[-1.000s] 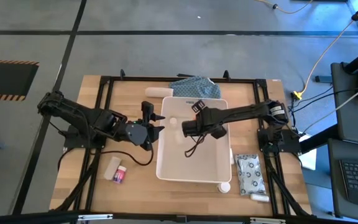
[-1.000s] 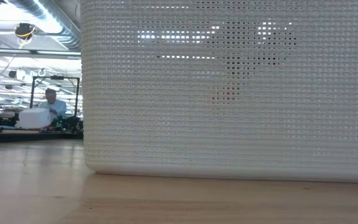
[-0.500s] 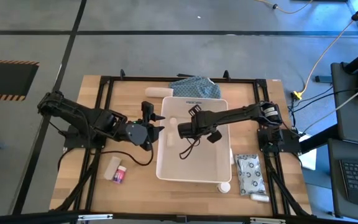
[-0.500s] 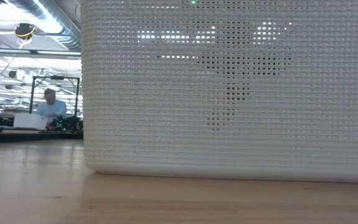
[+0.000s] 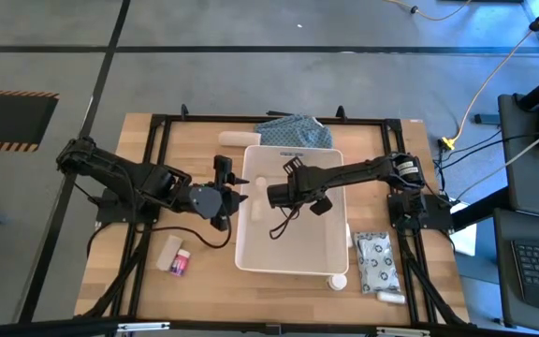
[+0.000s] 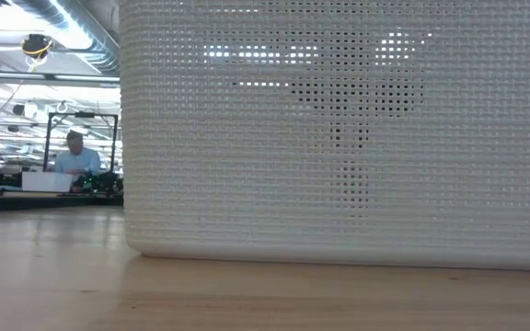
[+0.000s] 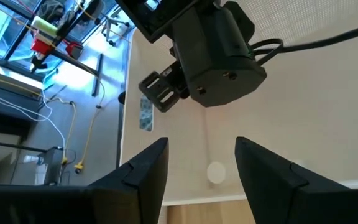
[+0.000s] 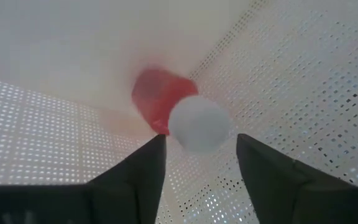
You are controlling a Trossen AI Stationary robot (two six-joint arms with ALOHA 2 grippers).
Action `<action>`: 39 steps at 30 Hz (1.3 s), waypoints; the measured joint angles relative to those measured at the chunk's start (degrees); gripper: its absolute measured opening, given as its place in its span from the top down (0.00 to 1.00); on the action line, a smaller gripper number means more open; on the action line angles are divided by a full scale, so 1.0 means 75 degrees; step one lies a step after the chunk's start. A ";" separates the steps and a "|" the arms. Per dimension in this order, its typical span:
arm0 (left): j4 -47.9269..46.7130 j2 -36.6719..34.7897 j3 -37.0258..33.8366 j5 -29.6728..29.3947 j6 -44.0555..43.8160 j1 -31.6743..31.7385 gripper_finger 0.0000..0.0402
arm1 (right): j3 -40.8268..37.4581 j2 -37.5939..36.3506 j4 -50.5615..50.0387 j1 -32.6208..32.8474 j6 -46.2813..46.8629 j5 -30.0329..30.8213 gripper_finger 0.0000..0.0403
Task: Pick & place medical supplies in basket/bin
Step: Put the red pill bottle into the white bin, then adjust the white bin
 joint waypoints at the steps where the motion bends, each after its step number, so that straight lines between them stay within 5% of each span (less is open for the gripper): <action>1: -0.0001 -0.0002 0.0000 0.0018 -0.0007 0.0000 0.55 | 0.0000 0.0000 0.0002 0.0000 0.0000 0.0000 0.48; 11: -0.0096 0.0000 0.0000 0.0045 -0.0320 0.0000 0.55 | 0.0793 -0.0025 -0.1302 0.0020 0.2035 -0.0071 0.38; 22: -0.0568 0.0000 0.0000 -0.0354 -0.1371 0.0000 0.55 | 0.1567 -0.1185 -0.1272 0.0112 0.3828 -0.1886 0.39; 27: -0.1827 0.0000 0.0000 -0.1008 -0.2809 0.0050 0.55 | 0.1116 -0.2355 -0.0738 0.0449 0.4450 -0.1918 0.39; 34: -0.2915 0.0000 0.0000 -0.0170 -0.4810 0.0050 0.55 | -0.0140 -0.4201 0.0268 0.1198 0.5711 -0.1932 0.40; 39: -0.2914 0.0017 0.0000 0.0252 -0.5064 -0.0020 0.55 | -0.1581 -0.5340 0.0897 0.1687 0.6231 -0.1935 0.40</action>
